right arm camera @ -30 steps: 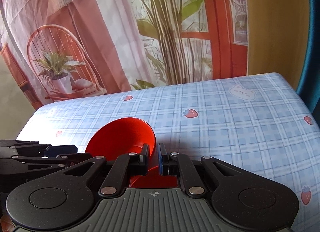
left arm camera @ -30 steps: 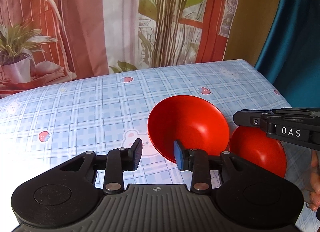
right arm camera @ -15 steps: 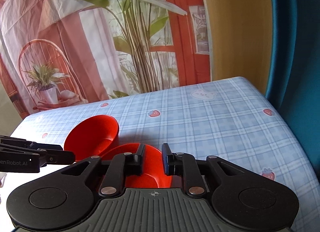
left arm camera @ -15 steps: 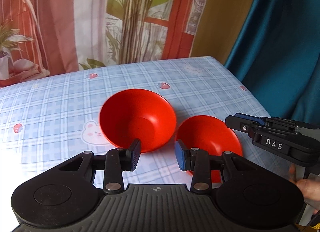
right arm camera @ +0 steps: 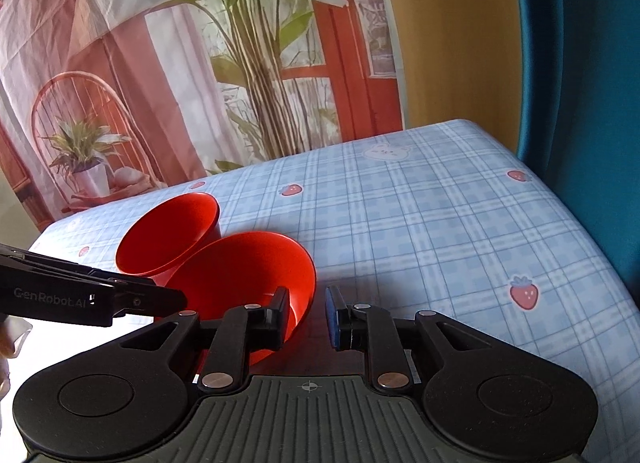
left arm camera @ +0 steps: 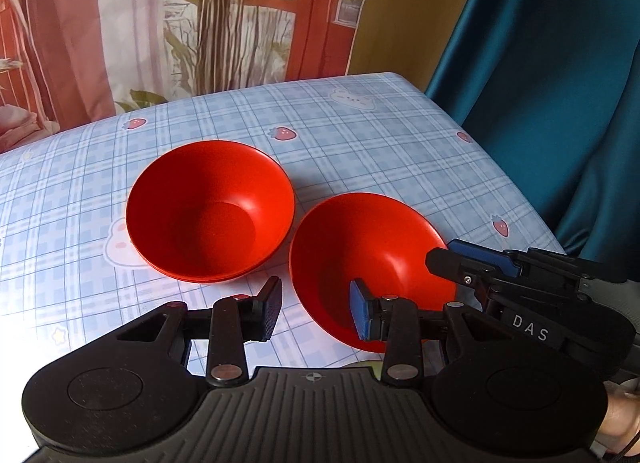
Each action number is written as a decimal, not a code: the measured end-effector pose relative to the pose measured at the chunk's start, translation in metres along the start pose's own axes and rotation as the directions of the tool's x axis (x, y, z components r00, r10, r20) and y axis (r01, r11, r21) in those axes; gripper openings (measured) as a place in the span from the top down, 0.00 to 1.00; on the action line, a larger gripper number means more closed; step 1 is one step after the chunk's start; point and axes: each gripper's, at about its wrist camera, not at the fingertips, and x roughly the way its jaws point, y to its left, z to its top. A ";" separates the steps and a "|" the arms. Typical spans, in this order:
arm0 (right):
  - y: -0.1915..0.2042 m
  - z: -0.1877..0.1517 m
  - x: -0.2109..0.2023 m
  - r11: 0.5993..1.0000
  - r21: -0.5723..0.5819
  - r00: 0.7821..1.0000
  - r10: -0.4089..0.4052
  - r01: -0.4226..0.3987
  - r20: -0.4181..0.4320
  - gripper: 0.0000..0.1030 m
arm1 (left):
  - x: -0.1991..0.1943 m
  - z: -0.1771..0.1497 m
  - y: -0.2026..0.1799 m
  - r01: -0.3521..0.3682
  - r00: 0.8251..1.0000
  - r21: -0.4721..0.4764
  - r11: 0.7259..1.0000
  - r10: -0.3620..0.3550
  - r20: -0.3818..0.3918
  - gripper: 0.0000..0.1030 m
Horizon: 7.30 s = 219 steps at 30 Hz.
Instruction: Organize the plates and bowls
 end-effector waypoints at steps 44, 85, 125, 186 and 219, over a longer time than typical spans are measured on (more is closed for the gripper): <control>0.079 0.070 0.056 0.984 -0.112 0.989 0.142 -0.137 0.040 0.84 | -0.041 0.025 0.058 -0.156 0.966 -0.088 0.984 0.170 0.194 0.71; 0.071 0.046 0.090 0.993 -0.033 0.992 0.113 -0.116 -0.060 0.81 | 0.003 0.012 0.106 -0.023 0.992 -0.276 0.961 0.055 0.110 0.71; 0.086 0.015 -0.032 0.984 -0.007 0.984 0.178 -0.178 -0.024 0.88 | -0.107 -0.056 0.044 -0.058 0.977 -0.147 0.987 0.086 0.193 0.78; 0.074 -0.070 -0.081 0.994 0.002 0.985 0.107 -0.107 -0.137 0.89 | -0.110 -0.147 0.012 0.007 0.993 -0.186 0.983 0.015 0.119 0.74; 0.121 0.000 -0.170 0.982 -0.191 0.995 0.019 0.000 0.096 0.00 | -0.248 -0.112 0.003 -0.354 0.824 -0.155 0.922 0.386 0.414 0.00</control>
